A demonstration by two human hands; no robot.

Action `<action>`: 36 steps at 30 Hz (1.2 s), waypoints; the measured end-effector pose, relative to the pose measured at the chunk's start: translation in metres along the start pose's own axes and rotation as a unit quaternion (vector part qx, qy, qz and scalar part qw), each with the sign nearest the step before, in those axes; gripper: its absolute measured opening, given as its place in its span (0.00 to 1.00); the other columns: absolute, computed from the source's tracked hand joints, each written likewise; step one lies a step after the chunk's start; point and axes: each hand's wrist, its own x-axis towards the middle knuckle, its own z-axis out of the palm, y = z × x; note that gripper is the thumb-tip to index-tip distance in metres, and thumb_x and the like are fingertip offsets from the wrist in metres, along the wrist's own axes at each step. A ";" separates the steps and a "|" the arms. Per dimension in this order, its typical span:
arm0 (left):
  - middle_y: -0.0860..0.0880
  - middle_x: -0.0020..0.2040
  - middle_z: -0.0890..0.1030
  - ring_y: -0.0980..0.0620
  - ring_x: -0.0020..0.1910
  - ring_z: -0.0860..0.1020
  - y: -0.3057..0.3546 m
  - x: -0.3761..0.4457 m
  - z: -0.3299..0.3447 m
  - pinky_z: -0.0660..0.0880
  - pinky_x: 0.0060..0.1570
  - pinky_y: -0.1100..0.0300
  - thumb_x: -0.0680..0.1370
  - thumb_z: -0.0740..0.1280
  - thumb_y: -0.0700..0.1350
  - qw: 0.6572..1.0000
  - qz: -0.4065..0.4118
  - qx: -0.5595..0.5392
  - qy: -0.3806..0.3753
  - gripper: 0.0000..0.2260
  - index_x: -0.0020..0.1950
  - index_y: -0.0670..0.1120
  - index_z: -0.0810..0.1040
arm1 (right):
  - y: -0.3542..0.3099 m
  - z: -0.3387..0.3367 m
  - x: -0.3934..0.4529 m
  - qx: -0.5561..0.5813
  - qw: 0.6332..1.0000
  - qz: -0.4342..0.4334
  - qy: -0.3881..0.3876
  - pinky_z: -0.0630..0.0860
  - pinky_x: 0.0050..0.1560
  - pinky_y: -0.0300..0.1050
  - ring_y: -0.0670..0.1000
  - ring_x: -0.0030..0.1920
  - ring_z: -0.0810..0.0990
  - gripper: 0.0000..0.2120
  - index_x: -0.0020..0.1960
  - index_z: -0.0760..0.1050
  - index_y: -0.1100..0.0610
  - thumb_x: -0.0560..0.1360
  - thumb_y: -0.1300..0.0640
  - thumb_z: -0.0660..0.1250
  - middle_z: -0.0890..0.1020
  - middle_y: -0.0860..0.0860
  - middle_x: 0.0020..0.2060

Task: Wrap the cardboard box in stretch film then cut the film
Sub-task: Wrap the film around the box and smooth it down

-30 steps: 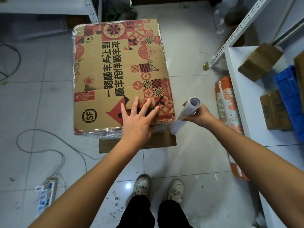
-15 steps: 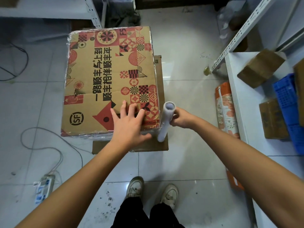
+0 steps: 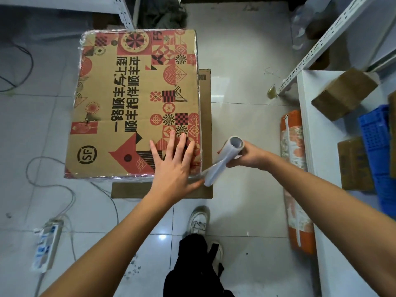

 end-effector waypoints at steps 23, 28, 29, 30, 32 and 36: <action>0.41 0.70 0.62 0.36 0.73 0.56 0.016 0.007 0.004 0.49 0.63 0.23 0.70 0.59 0.62 0.999 -0.034 -0.025 0.030 0.31 0.66 0.45 0.65 | -0.066 -0.013 0.074 -0.078 0.995 -0.047 0.034 0.76 0.56 0.46 0.49 0.52 0.77 0.29 0.55 0.72 0.51 0.58 0.60 0.81 0.78 0.47 0.51; 0.40 0.68 0.64 0.34 0.72 0.57 0.029 0.013 0.000 0.49 0.62 0.22 0.69 0.59 0.56 0.997 -0.064 -0.031 0.035 0.26 0.62 0.43 0.67 | -0.059 -0.017 0.079 -0.064 0.996 -0.060 -0.013 0.75 0.57 0.47 0.51 0.56 0.76 0.30 0.57 0.69 0.51 0.60 0.61 0.80 0.77 0.49 0.54; 0.40 0.68 0.64 0.34 0.72 0.57 0.030 0.014 0.000 0.49 0.62 0.22 0.69 0.58 0.56 0.996 -0.071 -0.031 0.036 0.25 0.61 0.43 0.67 | -0.058 -0.019 0.080 -0.064 0.995 -0.064 -0.028 0.75 0.57 0.45 0.50 0.56 0.75 0.31 0.59 0.69 0.54 0.61 0.63 0.79 0.76 0.50 0.55; 0.40 0.67 0.65 0.34 0.71 0.58 0.030 0.015 0.000 0.49 0.62 0.23 0.70 0.58 0.56 0.996 -0.075 -0.033 0.038 0.24 0.61 0.43 0.67 | -0.057 -0.021 0.081 -0.067 0.995 -0.066 -0.043 0.74 0.56 0.41 0.49 0.56 0.75 0.31 0.60 0.68 0.56 0.62 0.66 0.78 0.75 0.51 0.55; 0.39 0.66 0.69 0.36 0.71 0.58 0.030 0.016 0.000 0.50 0.61 0.22 0.72 0.58 0.56 0.995 -0.082 -0.038 0.044 0.23 0.60 0.43 0.68 | -0.057 -0.026 0.079 -0.073 0.992 -0.067 -0.074 0.72 0.50 0.30 0.44 0.51 0.75 0.28 0.60 0.67 0.58 0.64 0.73 0.72 0.75 0.50 0.52; 0.38 0.64 0.74 0.37 0.70 0.60 0.030 0.016 -0.001 0.52 0.59 0.21 0.73 0.57 0.56 0.994 -0.089 -0.046 0.049 0.23 0.60 0.42 0.72 | -0.051 -0.029 0.079 -0.091 0.990 -0.065 -0.092 0.73 0.48 0.27 0.40 0.45 0.76 0.22 0.57 0.70 0.56 0.68 0.74 0.65 0.77 0.45 0.46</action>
